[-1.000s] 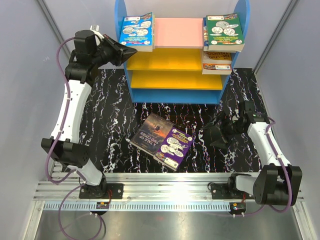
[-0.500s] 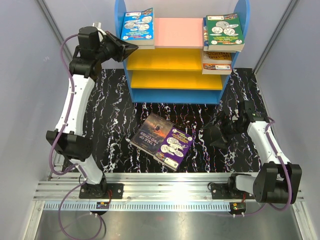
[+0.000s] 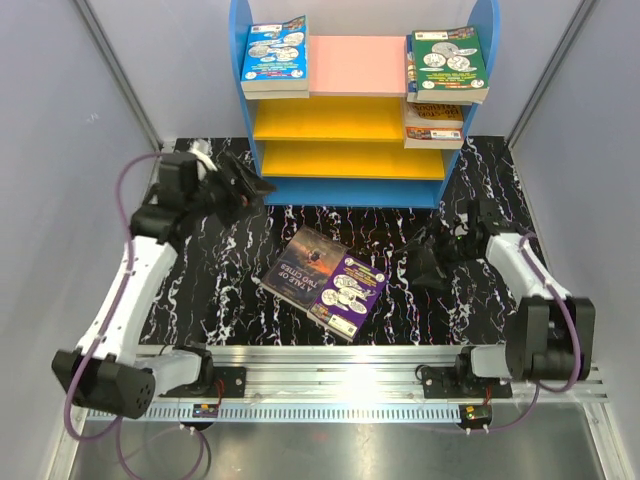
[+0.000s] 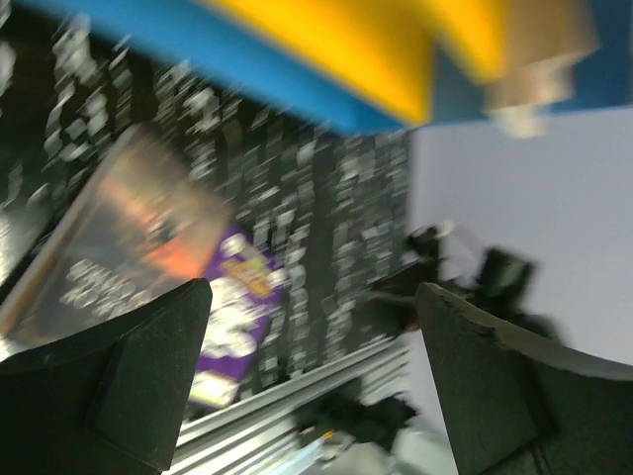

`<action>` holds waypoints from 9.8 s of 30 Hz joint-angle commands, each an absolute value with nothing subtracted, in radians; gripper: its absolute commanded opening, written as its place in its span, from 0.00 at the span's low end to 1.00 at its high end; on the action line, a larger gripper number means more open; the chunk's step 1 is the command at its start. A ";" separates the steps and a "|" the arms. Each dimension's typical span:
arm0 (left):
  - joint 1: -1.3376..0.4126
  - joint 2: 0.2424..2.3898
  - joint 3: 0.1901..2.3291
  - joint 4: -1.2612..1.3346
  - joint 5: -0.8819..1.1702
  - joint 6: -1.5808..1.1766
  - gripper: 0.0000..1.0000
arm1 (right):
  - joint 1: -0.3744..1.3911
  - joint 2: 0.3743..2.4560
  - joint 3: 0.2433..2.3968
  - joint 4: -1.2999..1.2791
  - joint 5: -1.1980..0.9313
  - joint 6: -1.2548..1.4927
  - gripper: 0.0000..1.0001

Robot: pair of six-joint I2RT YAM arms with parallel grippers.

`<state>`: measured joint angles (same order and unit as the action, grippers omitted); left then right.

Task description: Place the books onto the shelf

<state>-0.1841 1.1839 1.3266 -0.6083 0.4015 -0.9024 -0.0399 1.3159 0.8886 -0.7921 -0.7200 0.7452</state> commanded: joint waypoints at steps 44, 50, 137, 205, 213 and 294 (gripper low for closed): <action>-0.747 1.974 1.052 -0.365 0.727 -0.637 0.47 | 0.328 1.847 0.692 -0.051 -0.775 1.048 1.00; -0.746 1.951 1.060 -0.368 0.692 -0.646 0.00 | 0.327 1.734 0.695 -0.173 -0.759 1.002 1.00; -1.307 1.560 1.528 -0.847 -0.595 -0.274 0.97 | 0.310 1.247 1.038 -0.526 -0.850 0.937 0.00; -0.511 1.150 0.782 0.772 -0.040 -1.466 0.00 | 0.259 0.942 1.288 -0.934 -0.908 1.045 1.00; -0.508 1.331 0.873 0.897 -0.271 -1.549 0.00 | 0.218 0.972 1.302 -0.953 -0.933 1.008 1.00; -0.345 1.658 1.200 0.641 0.021 -1.747 0.99 | 0.054 0.756 1.042 -0.856 -0.969 1.224 1.00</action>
